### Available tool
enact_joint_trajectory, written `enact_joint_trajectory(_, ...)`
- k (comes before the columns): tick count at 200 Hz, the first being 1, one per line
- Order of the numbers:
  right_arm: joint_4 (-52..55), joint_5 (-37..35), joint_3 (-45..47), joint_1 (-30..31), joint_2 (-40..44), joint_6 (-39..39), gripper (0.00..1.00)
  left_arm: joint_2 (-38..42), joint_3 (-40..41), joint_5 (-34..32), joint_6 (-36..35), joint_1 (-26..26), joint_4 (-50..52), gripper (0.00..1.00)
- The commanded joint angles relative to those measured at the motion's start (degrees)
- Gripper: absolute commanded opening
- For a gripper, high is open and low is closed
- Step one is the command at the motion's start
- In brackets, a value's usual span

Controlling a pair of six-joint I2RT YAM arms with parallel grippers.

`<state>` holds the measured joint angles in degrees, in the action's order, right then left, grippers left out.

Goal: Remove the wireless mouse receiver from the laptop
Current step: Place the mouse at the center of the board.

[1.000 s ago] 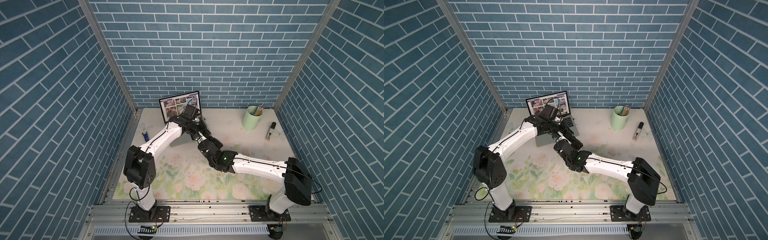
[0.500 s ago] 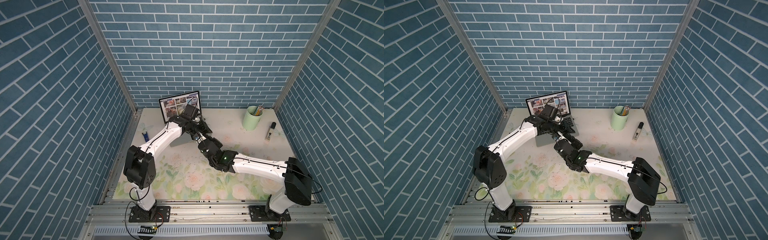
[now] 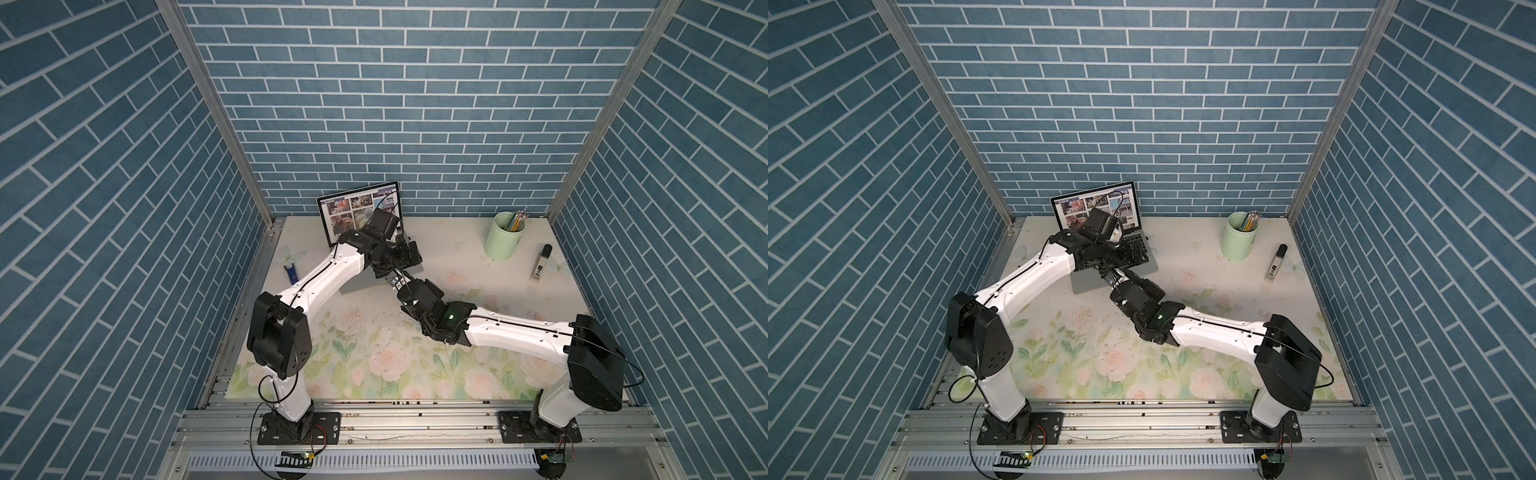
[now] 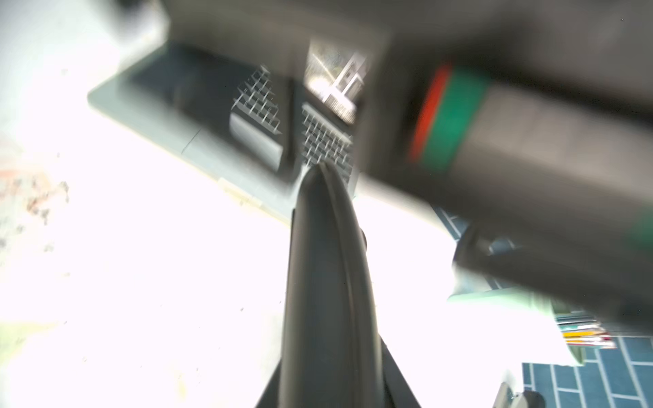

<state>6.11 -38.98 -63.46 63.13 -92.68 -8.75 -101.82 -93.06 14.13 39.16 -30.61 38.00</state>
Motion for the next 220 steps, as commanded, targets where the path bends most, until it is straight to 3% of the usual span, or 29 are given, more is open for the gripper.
enact_joint_trajectory(1, 3.6, 3.5, 1.8, -0.4, 1.9, 5.8, 0.0, 6.4, 1.4, -15.4, -7.4, 0.2, -7.3, 1.0)
enact_joint_trajectory(21, 6.7, 6.7, 2.5, -0.7, 3.6, 7.6, 0.0, 9.0, 4.3, -25.7, -9.6, 0.2, -9.5, 1.0)
enact_joint_trajectory(36, 10.2, 15.6, 2.1, -2.5, 6.2, 9.0, 0.0, 9.8, 5.1, -34.9, -11.3, 0.3, -7.9, 1.0)
enact_joint_trajectory(44, 12.0, 24.6, 2.2, -5.0, 8.0, 10.1, 0.0, 10.3, 5.1, -38.8, -12.0, 0.5, -6.7, 1.0)
enact_joint_trajectory(62, 12.4, 54.1, 4.7, -15.0, 11.9, 13.9, 0.0, 12.2, 5.7, -43.4, -13.8, 0.7, -5.0, 1.0)
enact_joint_trajectory(77, 11.0, 71.8, 8.0, -22.0, 13.3, 16.8, 0.0, 14.5, 7.2, -45.3, -14.3, 0.8, -4.9, 1.0)
enact_joint_trajectory(96, 13.7, 84.6, 8.8, -25.9, 10.4, 18.3, 0.0, 17.8, 10.0, -45.9, -14.2, 1.0, -6.0, 1.0)
enact_joint_trajectory(131, 14.9, 91.5, 10.3, -25.9, 4.2, 20.6, 0.0, 25.1, 17.2, -45.0, -14.8, 0.9, -11.7, 1.0)
enact_joint_trajectory(156, 14.8, 91.6, 12.6, -25.9, 1.7, 20.6, 0.0, 29.4, 20.8, -44.7, -16.7, 1.0, -14.8, 1.0)
enact_joint_trajectory(220, 17.0, 91.8, 15.0, -23.6, -6.2, 18.5, 0.0, 28.0, 20.7, -42.7, -15.2, 1.0, -11.7, 0.99)
